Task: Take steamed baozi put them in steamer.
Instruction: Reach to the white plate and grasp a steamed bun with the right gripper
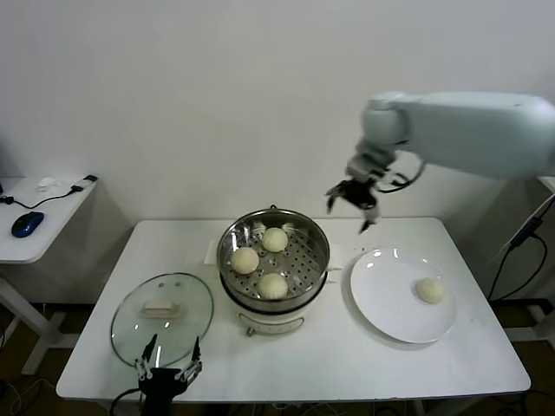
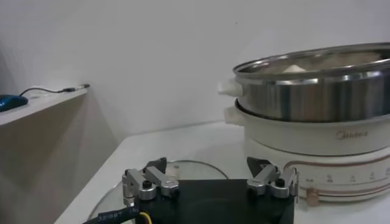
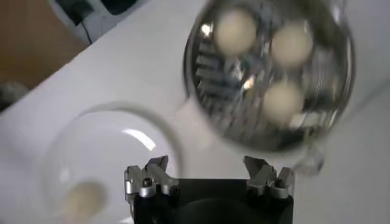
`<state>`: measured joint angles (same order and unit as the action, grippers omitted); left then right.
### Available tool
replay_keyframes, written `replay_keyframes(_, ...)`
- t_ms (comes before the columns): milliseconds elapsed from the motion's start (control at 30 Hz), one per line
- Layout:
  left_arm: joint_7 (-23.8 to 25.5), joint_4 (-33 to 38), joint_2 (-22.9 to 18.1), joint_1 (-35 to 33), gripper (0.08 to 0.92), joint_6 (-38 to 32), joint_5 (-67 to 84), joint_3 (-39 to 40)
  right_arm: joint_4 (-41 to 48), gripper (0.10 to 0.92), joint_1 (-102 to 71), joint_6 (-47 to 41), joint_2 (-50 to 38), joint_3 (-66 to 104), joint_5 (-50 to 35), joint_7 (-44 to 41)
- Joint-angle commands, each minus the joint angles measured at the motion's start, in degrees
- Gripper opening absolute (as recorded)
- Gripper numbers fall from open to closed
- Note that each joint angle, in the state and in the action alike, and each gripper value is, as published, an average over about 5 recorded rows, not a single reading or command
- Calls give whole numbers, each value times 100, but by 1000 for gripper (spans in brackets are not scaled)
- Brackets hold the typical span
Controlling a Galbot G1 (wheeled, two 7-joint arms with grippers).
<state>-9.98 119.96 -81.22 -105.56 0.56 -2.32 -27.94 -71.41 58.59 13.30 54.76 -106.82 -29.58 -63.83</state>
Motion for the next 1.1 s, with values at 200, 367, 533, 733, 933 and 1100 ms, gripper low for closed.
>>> replay_keyframes(200, 33, -59, -95, -12, 823, 13, 2, -43, 170, 823, -2034, -2218, -2904, 587, 704, 515)
replay_keyframes(367, 49, -92, -190, -13, 823, 29, -46, -40, 734, 823, -3678, -2336, -2630, 2170, 1110, 841)
replay_keyframes(533, 54, -127, -245, -19, 823, 33, -82, -40, 1506, 823, -4399, -2223, -2019, 2830, 1395, 901)
replay_keyframes(733, 54, -145, -252, -27, 823, 23, -79, -65, 2049, 823, -4639, -2156, -1460, 3040, 1486, 867)
replay_keyframes(933, 48, -172, -244, -18, 823, 14, -68, -79, 2274, 823, -4769, -2081, -1200, 3157, 1538, 914)
replay_keyframes(1100, 42, -187, -242, -3, 823, 11, -62, -74, 2404, 823, -4791, -1992, -1067, 3269, 1589, 971)
